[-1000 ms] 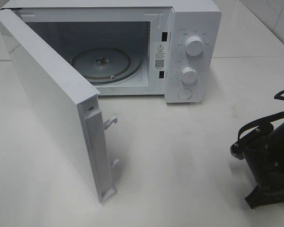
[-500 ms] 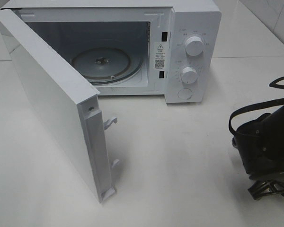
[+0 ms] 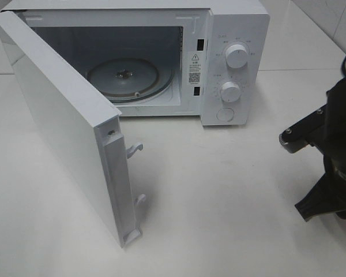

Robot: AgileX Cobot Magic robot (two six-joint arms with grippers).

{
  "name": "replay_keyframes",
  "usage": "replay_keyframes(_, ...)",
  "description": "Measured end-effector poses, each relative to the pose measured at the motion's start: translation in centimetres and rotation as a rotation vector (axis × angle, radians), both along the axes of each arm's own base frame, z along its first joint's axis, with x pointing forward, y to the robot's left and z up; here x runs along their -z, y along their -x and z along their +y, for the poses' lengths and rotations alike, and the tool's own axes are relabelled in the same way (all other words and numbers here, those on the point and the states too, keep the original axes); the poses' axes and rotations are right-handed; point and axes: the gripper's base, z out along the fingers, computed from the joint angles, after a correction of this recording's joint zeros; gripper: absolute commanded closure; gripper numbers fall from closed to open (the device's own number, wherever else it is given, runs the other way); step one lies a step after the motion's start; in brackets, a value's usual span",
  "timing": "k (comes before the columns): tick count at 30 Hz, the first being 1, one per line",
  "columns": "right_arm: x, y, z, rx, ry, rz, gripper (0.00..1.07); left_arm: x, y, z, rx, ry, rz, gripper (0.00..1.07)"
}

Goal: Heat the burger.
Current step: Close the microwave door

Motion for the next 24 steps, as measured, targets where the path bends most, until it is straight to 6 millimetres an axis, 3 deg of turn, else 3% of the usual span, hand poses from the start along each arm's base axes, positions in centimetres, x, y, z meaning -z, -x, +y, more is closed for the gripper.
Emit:
replay_keyframes(8, -4.2, 1.3, 0.1, -0.080, -0.168, -0.041, 0.55, 0.0, 0.0, 0.0, 0.000, 0.000, 0.000, 0.04)
replay_keyframes(10, -6.0, 2.1, -0.2, -0.135, -0.234, -0.069, 0.47, 0.0, 0.0, 0.0, 0.000, 0.000, 0.000, 0.04)
replay_keyframes(15, -7.9, 3.6, -0.7, -0.213, -0.317, -0.090, 0.32, 0.0, 0.0, 0.0, 0.000, 0.000, 0.000, 0.04)
replay_keyframes(24, -10.2, 7.1, -2.1, -0.231, -0.453, -0.087, 0.32, 0.0, 0.0, 0.0, 0.000, 0.000, 0.000, 0.04)
